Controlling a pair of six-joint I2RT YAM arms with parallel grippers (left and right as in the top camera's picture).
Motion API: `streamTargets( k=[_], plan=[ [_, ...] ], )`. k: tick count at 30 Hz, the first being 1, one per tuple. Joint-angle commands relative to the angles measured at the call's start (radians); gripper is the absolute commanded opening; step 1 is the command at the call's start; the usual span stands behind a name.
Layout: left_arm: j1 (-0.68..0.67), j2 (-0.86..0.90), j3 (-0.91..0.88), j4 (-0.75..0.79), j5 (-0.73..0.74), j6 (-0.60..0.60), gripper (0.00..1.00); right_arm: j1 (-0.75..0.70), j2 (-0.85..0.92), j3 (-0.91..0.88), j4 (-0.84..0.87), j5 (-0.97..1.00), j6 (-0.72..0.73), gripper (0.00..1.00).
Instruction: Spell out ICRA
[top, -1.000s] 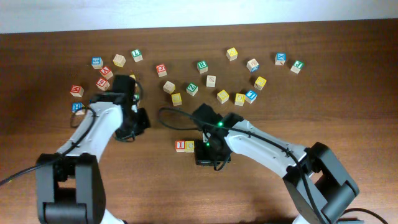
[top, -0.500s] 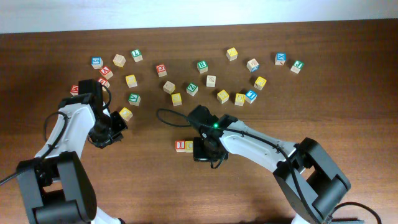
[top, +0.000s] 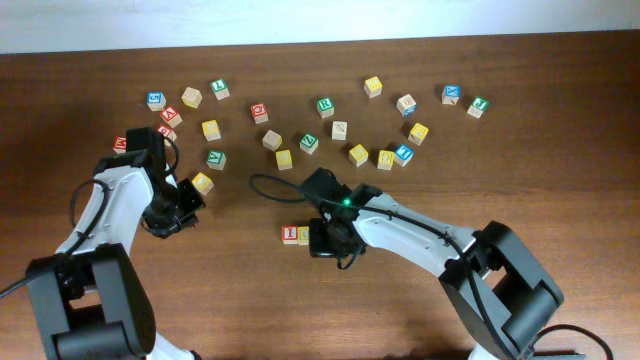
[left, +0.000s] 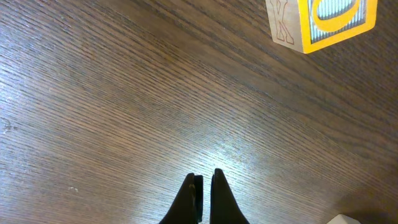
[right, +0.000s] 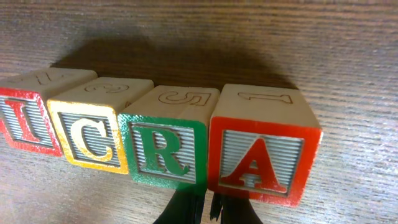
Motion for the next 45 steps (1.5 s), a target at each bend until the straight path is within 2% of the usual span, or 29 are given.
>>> streamTargets(
  k=[1, 7, 14, 18, 22, 45],
  plan=[
    [0.005, -0.019, 0.014, -0.002, 0.008, 0.003, 0.0, 0.021, 0.006, 0.012, 0.011, 0.04, -0.01, 0.04],
    [0.005, -0.019, 0.014, -0.002, 0.008, 0.01, 0.0, 0.047, 0.006, 0.012, 0.019, 0.076, -0.01, 0.04],
    [0.005, -0.019, 0.013, -0.002, 0.008, 0.01, 0.0, 0.048, 0.006, 0.012, 0.037, 0.019, 0.003, 0.04],
    [0.002, -0.019, 0.013, -0.002, 0.008, 0.01, 0.0, 0.055, 0.006, 0.012, 0.041, 0.016, 0.055, 0.04],
    [0.003, -0.019, 0.013, -0.002, 0.008, 0.01, 0.0, 0.093, 0.006, 0.012, 0.062, 0.056, 0.055, 0.04],
    [0.003, -0.019, 0.007, 0.002, 0.008, 0.01, 0.0, 0.094, 0.006, 0.012, 0.129, 0.072, 0.055, 0.04]
  ],
)
